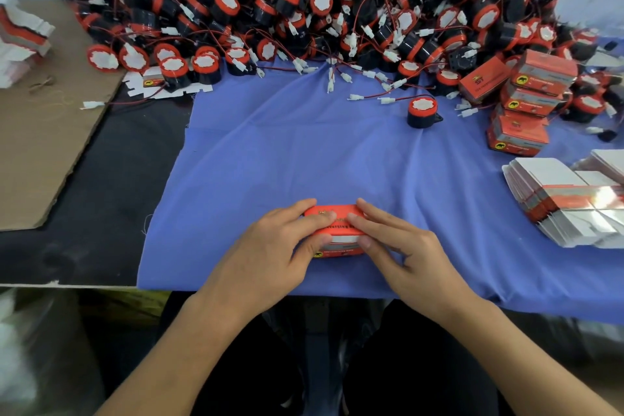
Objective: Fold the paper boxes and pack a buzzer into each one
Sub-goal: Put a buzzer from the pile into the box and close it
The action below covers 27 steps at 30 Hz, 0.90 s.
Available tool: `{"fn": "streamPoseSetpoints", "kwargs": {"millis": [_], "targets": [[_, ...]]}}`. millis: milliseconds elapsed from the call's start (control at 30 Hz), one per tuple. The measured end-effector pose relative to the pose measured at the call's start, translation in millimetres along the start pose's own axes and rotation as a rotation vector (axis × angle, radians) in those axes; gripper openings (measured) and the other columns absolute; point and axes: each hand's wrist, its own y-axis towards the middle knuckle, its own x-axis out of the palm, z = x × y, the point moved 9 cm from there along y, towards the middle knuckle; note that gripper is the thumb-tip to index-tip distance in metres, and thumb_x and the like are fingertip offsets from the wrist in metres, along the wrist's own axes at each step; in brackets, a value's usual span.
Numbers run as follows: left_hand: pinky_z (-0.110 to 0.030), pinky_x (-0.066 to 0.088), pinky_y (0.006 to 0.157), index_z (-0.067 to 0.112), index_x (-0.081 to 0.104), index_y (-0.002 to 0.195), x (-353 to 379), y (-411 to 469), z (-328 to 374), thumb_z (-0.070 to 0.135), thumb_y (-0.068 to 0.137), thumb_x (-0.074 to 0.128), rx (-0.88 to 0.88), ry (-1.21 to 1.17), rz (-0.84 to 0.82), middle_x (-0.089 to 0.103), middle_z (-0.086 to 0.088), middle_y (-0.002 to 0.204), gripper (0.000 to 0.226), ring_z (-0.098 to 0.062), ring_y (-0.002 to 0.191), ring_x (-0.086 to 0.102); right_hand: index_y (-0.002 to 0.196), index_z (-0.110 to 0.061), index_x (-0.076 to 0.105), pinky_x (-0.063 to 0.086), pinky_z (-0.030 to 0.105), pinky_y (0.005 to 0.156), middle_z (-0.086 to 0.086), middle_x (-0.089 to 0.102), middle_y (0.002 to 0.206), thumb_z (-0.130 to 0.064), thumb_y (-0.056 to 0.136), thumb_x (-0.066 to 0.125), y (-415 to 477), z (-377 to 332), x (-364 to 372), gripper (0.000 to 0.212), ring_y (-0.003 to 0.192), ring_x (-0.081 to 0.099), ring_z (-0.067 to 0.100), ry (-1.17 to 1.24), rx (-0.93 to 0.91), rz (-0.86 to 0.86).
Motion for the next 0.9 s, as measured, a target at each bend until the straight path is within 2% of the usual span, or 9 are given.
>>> {"fn": "streamPoseSetpoints", "kwargs": {"millis": [100,167,300,433,567,667,767,833,900], "targets": [[-0.03,0.047,0.108,0.034,0.066,0.136,-3,-1,0,0.049,0.1,0.052,0.024,0.02,0.017,0.058,0.005,0.148,0.042,-0.016,0.13,0.058,0.136,-0.03,0.066,0.04,0.021,0.114,-0.008,0.055,0.151,-0.027,0.102,0.062,0,-3,0,0.035,0.14,0.049,0.003,-0.001,-0.001,0.021],[-0.033,0.047,0.109,0.028,0.068,0.136,-3,-2,5,0.047,0.101,0.053,0.077,0.071,0.056,0.059,-0.003,0.147,0.042,-0.022,0.131,0.058,0.135,-0.026,0.068,0.04,0.019,0.113,-0.006,0.054,0.151,-0.024,0.101,0.064,-1,-5,0,0.034,0.139,0.05,0.002,-0.01,0.014,0.038],[-0.047,0.058,0.093,0.011,0.07,0.133,-1,-10,20,0.025,0.102,0.061,0.216,0.221,0.185,0.062,-0.016,0.138,0.036,-0.036,0.122,0.06,0.137,-0.022,0.066,0.039,0.017,0.113,-0.003,0.049,0.155,-0.021,0.1,0.062,-7,-12,1,0.037,0.139,0.05,0.002,-0.103,-0.005,0.011],[-0.042,0.049,0.11,0.004,0.061,0.141,3,-17,30,0.022,0.106,0.05,0.289,0.362,0.188,0.058,-0.016,0.144,0.04,-0.033,0.13,0.056,0.14,-0.013,0.063,0.054,0.036,0.104,0.007,0.051,0.153,-0.017,0.099,0.063,-12,-28,1,0.041,0.128,0.063,0.023,-0.403,-0.167,0.004],[-0.047,0.045,0.113,-0.01,0.056,0.14,19,-26,45,0.005,0.1,0.053,0.48,0.585,0.128,0.059,-0.02,0.144,0.042,-0.037,0.134,0.057,0.138,-0.007,0.063,0.053,0.043,0.105,0.016,0.056,0.147,-0.005,0.097,0.066,-14,-33,3,0.041,0.13,0.061,0.03,-0.465,-0.248,0.044],[-0.035,0.043,0.115,0.0,0.059,0.141,11,-17,34,0.004,0.101,0.06,0.347,0.311,0.105,0.06,-0.01,0.146,0.041,-0.029,0.139,0.053,0.136,-0.008,0.065,0.048,0.043,0.11,0.018,0.059,0.142,-0.001,0.096,0.066,-17,-34,8,0.04,0.133,0.058,0.033,-0.458,-0.256,0.081],[-0.016,0.037,0.113,0.021,0.072,0.129,-3,-2,8,0.012,0.097,0.069,0.116,-0.138,0.091,0.064,0.012,0.138,0.034,-0.006,0.135,0.051,0.127,-0.006,0.071,0.048,0.041,0.11,0.011,0.066,0.133,-0.011,0.097,0.068,-15,-38,9,0.031,0.129,0.06,0.029,-0.383,-0.271,0.153],[-0.021,0.048,0.107,0.032,0.08,0.108,-9,5,-11,0.011,0.087,0.081,-0.048,-0.409,0.074,0.07,0.024,0.125,0.03,0.003,0.127,0.058,0.12,-0.006,0.075,0.05,0.04,0.106,0.006,0.07,0.125,-0.014,0.096,0.07,-9,-36,5,0.025,0.123,0.063,0.025,-0.32,-0.232,0.18],[-0.024,0.055,0.099,0.032,0.082,0.09,-12,7,-17,0.009,0.08,0.087,-0.075,-0.483,0.058,0.073,0.024,0.115,0.025,0.0,0.118,0.064,0.113,-0.006,0.077,0.051,0.037,0.103,0.004,0.072,0.116,-0.015,0.096,0.073,-3,-37,4,0.02,0.118,0.064,0.022,-0.309,-0.221,0.183]]}}
